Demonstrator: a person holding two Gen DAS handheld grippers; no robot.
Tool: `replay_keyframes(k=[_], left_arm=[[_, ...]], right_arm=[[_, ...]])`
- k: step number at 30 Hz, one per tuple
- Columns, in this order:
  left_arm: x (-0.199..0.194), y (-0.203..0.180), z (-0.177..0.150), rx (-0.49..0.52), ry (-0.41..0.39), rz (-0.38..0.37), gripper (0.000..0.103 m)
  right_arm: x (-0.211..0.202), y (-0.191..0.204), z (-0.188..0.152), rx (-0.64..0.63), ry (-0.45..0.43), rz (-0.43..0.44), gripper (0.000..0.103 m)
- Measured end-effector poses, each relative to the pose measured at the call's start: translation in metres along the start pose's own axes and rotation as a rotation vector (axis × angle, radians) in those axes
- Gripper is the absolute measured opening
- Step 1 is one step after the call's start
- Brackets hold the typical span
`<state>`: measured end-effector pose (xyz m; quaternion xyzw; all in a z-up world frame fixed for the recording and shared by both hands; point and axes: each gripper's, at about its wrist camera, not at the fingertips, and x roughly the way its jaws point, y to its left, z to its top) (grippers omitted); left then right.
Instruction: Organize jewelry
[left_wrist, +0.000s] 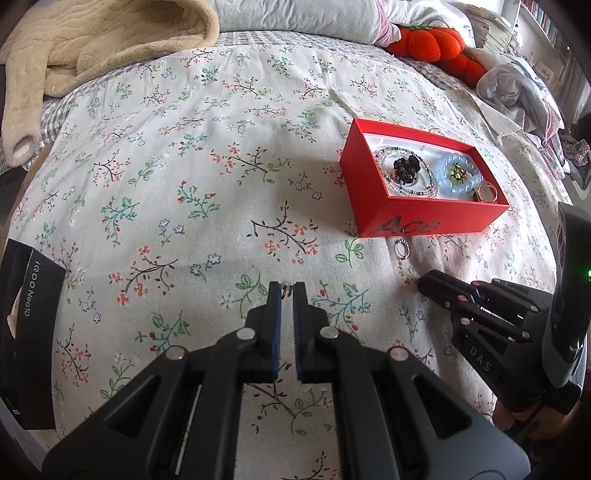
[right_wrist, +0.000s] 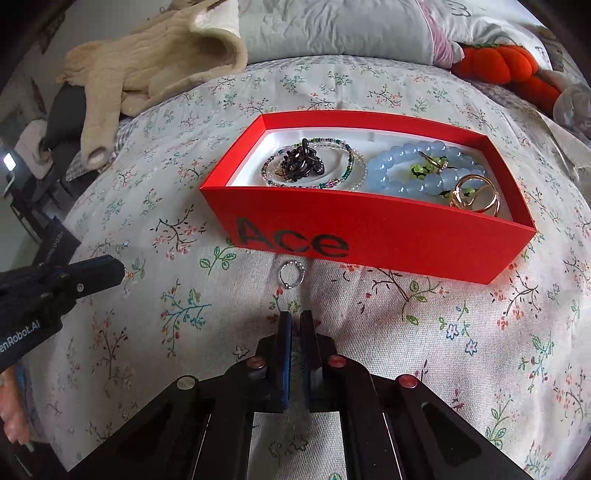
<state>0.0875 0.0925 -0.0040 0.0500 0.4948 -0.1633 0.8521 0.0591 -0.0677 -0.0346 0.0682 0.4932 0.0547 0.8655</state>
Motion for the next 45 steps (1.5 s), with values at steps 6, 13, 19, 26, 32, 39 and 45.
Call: replay_keyframes(k=[6,13,19,26,32,39,45], left_arm=[[-0.001,-0.002,0.002,-0.005,-0.002,-0.004,0.007],[-0.002,0.000,0.003,-0.012,0.000,-0.012,0.007],[-0.002,0.005,0.003,-0.031,0.002,-0.021,0.007],[0.000,0.007,0.003,-0.034,0.006,-0.024,0.007],[-0.002,0.005,0.003,-0.031,0.000,-0.020,0.007],[-0.005,0.002,0.004,-0.035,-0.007,-0.018,0.007],[-0.003,-0.002,0.006,-0.029,-0.006,-0.025,0.007]], right_arm=[[0.000,0.001,0.002,0.048,-0.016,0.015,0.026],[0.014,0.016,0.010,0.035,-0.057,-0.017,0.051],[0.027,0.015,0.015,0.042,-0.056,-0.024,0.043],[0.026,0.006,0.014,0.074,-0.058,-0.019,0.020],[0.022,0.001,0.014,0.066,-0.043,-0.003,0.006],[0.009,-0.002,0.008,0.069,-0.048,-0.015,0.005],[0.004,0.011,0.007,0.028,-0.091,-0.010,0.049]])
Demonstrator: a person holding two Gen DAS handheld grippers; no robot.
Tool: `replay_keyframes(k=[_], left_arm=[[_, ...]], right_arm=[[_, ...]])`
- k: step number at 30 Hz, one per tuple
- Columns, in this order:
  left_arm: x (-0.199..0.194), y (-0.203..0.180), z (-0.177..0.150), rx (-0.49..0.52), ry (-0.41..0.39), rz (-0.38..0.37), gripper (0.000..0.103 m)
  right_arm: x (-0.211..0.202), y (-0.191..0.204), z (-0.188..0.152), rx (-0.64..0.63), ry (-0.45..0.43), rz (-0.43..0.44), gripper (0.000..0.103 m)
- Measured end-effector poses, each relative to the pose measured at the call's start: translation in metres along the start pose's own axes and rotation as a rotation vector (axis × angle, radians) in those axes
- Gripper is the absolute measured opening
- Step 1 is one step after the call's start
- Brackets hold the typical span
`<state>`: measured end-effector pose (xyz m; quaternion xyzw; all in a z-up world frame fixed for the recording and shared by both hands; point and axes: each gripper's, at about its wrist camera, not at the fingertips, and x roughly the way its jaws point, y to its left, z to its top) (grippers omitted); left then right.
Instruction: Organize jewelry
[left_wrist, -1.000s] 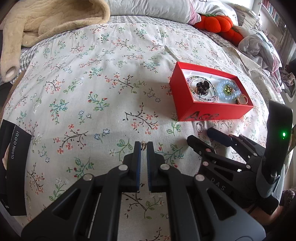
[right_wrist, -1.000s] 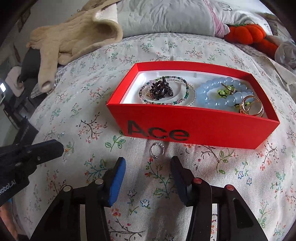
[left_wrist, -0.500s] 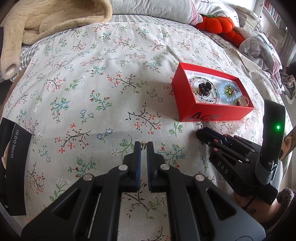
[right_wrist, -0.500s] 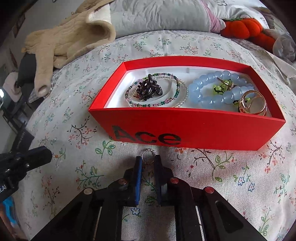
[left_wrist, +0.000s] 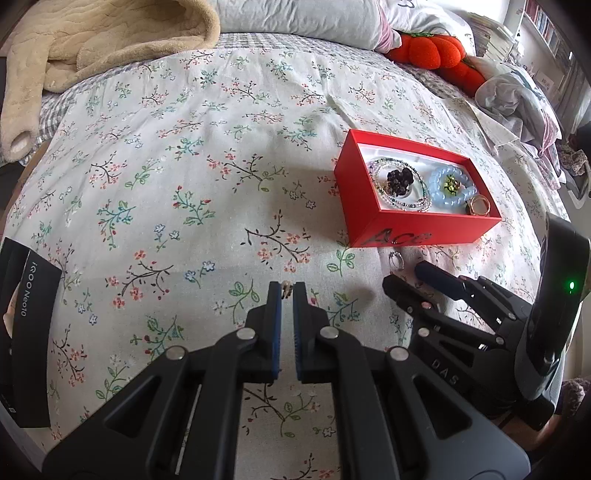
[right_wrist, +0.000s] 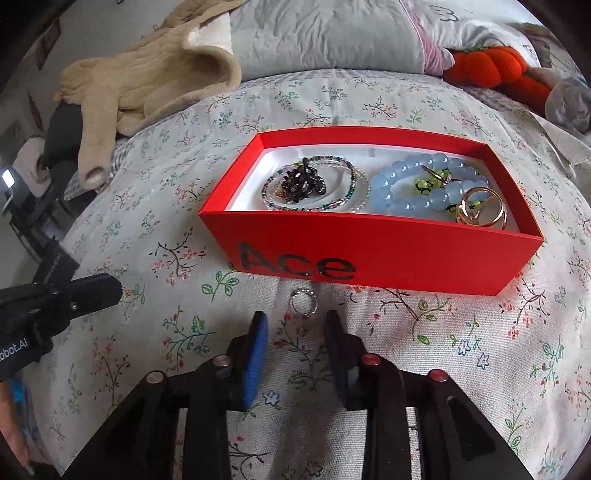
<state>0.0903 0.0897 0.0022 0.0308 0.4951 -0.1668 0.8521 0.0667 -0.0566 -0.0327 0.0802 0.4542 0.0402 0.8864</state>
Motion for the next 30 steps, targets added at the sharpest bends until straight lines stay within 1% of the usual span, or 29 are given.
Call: replay_keyframes(k=[1,2,6,9,10,11,12,14,24,30], left_arm=[[0.000,-0.001,0.000,0.001,0.000,-0.002,0.007],[0.000,-0.001,-0.001,0.002,0.000,-0.004,0.007],[0.000,0.000,-0.002,0.006,0.004,-0.005,0.007],[0.001,0.004,-0.003,-0.002,0.008,0.000,0.007],[0.002,0.005,-0.003,-0.007,0.010,0.001,0.007],[0.002,0.007,-0.003,-0.012,0.012,0.004,0.007],[0.003,0.008,-0.003,-0.017,0.014,0.005,0.007],[0.003,0.008,-0.002,-0.025,0.017,-0.001,0.007],[-0.001,-0.002,0.002,-0.012,0.002,-0.010,0.007],[-0.006,-0.011,0.012,-0.030,-0.026,-0.037,0.007]], right_arm=[[0.002,0.003,0.000,-0.008,-0.001,-0.009,0.053],[0.005,0.004,0.001,-0.013,0.005,-0.021,0.053],[0.013,0.003,0.007,-0.009,0.006,-0.039,0.049],[0.018,0.009,0.007,-0.056,0.012,-0.073,0.047],[0.019,0.010,0.007,-0.066,0.013,-0.082,0.044],[0.020,0.008,0.007,-0.059,0.016,-0.081,0.035],[0.022,0.004,0.007,-0.042,0.024,-0.068,0.030],[0.022,-0.003,0.007,-0.017,0.032,-0.050,0.015],[0.007,-0.009,0.005,-0.025,0.041,0.002,0.012],[-0.017,-0.012,0.013,-0.021,0.049,0.031,0.012]])
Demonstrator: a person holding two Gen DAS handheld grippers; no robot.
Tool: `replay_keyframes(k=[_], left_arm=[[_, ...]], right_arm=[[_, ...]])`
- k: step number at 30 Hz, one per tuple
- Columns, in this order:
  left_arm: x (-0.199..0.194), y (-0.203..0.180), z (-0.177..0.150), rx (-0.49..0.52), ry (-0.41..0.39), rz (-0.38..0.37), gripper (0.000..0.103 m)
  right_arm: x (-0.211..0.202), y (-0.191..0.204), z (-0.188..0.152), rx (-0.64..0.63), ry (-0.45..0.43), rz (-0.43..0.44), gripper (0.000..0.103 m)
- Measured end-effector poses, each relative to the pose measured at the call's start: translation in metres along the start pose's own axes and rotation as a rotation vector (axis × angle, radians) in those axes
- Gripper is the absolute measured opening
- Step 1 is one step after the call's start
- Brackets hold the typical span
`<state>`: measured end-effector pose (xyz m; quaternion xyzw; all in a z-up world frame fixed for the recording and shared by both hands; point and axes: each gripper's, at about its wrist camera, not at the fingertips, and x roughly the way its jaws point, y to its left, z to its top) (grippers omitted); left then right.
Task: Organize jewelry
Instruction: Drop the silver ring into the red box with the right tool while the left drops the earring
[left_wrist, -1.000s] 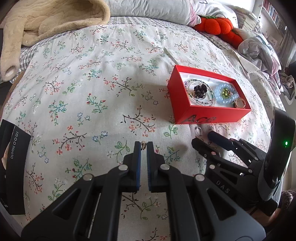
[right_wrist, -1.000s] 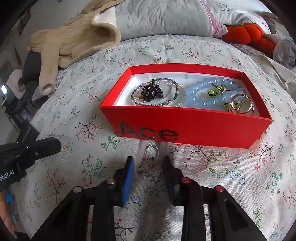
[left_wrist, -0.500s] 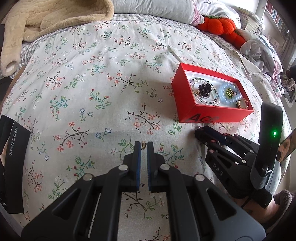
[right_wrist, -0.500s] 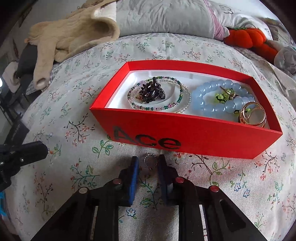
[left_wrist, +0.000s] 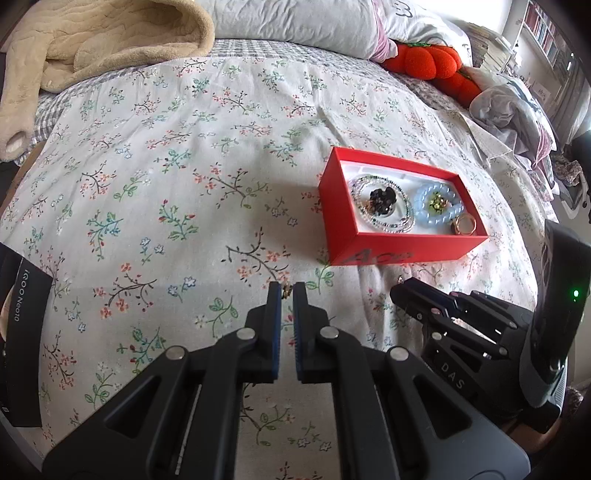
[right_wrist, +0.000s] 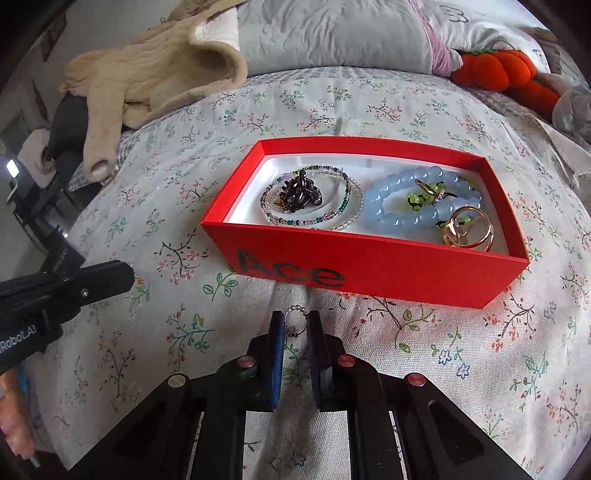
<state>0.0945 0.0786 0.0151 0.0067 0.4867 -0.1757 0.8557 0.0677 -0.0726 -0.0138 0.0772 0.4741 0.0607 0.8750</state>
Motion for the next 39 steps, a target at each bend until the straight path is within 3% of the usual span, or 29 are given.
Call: replay_keyframes(k=[6,11,20,26,30,35,39], left_arm=[[-0.003,-0.021,0.013,0.002,-0.043,-0.047,0.007],[0.001,-0.040,0.023,0.013,-0.073,-0.074,0.007],[0.024,-0.081,0.039,0.054,-0.077,-0.110,0.007],[0.037,-0.100,0.044,0.074,-0.077,-0.118,0.007],[0.035,-0.104,0.045,0.082,-0.080,-0.102,0.020],[0.027,-0.098,0.043,0.089,-0.079,-0.051,0.023],[0.022,-0.087,0.042,0.066,-0.073,0.004,0.044]], right_arm=[[-0.035,-0.003,0.018,-0.036,-0.027,0.028,0.012],[-0.055,-0.028,0.041,-0.018,-0.052,0.018,0.012],[-0.053,-0.093,0.067,0.109,-0.022,-0.025,0.012],[-0.048,-0.104,0.073,0.131,-0.002,-0.002,0.013],[-0.046,-0.101,0.076,0.119,0.009,0.013,0.013],[-0.038,-0.097,0.078,0.116,0.029,0.029,0.014],[-0.034,-0.094,0.083,0.131,0.028,0.085,0.016]])
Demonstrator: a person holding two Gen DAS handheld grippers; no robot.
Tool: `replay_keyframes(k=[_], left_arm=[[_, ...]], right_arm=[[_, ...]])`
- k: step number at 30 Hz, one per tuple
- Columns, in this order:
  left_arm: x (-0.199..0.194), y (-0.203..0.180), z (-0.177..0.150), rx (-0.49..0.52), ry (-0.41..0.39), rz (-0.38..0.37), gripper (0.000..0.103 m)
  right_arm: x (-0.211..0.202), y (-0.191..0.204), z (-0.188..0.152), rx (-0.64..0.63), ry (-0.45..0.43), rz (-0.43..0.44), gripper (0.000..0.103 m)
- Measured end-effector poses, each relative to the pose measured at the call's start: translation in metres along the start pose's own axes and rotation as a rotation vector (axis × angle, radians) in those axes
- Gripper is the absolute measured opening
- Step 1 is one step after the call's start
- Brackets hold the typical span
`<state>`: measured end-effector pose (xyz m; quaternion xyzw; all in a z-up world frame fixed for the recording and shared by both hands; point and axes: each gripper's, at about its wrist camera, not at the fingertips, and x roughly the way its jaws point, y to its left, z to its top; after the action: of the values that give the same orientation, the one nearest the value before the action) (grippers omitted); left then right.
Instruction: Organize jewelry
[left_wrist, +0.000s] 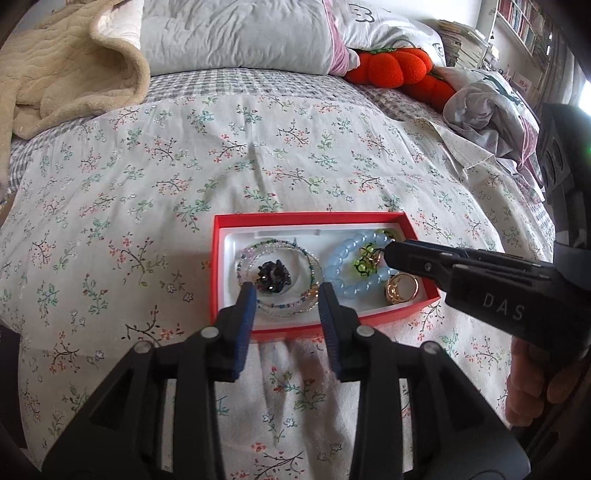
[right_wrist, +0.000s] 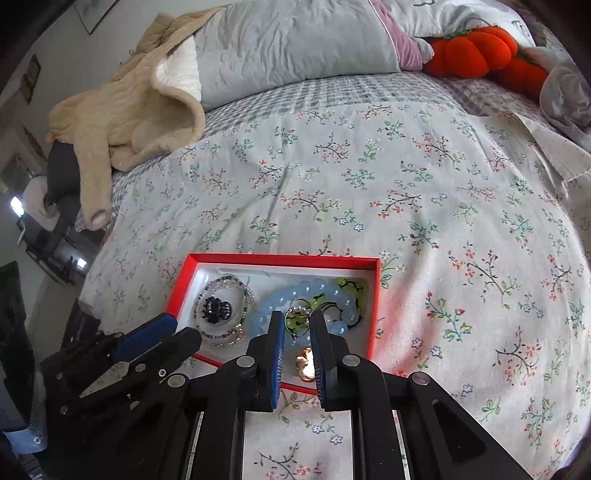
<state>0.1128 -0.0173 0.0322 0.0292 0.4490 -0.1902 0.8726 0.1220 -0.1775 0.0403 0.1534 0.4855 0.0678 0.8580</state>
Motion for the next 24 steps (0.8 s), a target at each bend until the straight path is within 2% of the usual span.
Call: replay_keyframes(k=[1,4,6,7,11,13,15,17,19,24], left_arm=[[0.000,0.003,-0.001,-0.009,0.006,0.015,0.048],[-0.001,0.010,-0.003,-0.025,0.026,0.047,0.051],[-0.002,0.012,-0.005,-0.030,0.036,0.071,0.058],[-0.003,0.013,-0.007,-0.031,0.039,0.080,0.063],[-0.012,0.015,-0.013,-0.043,0.038,0.125,0.071],[-0.017,0.015,-0.016,-0.060,0.035,0.142,0.080],[-0.023,0.015,-0.020,-0.074,0.032,0.153,0.083],[-0.028,0.014,-0.025,-0.083,0.042,0.169,0.089],[-0.031,0.011,-0.031,-0.088,0.053,0.184,0.102],[-0.042,-0.004,-0.050,-0.051,0.052,0.200,0.102]], right_arm=[[-0.002,0.002,0.001,-0.003,-0.004,0.000,0.017],[-0.009,0.005,0.001,-0.023,-0.014,-0.007,0.025],[-0.014,0.002,-0.001,-0.025,-0.018,-0.012,0.037],[-0.017,0.000,-0.002,-0.023,-0.027,-0.019,0.052],[-0.029,-0.006,-0.009,-0.038,-0.027,-0.056,0.054],[-0.035,-0.005,-0.017,-0.054,-0.022,-0.067,0.054],[-0.041,-0.006,-0.026,-0.059,-0.017,-0.077,0.058],[-0.048,-0.006,-0.036,-0.065,-0.021,-0.092,0.070],[-0.056,-0.007,-0.046,-0.065,-0.029,-0.115,0.079],[-0.069,-0.008,-0.071,-0.055,-0.025,-0.212,0.100]])
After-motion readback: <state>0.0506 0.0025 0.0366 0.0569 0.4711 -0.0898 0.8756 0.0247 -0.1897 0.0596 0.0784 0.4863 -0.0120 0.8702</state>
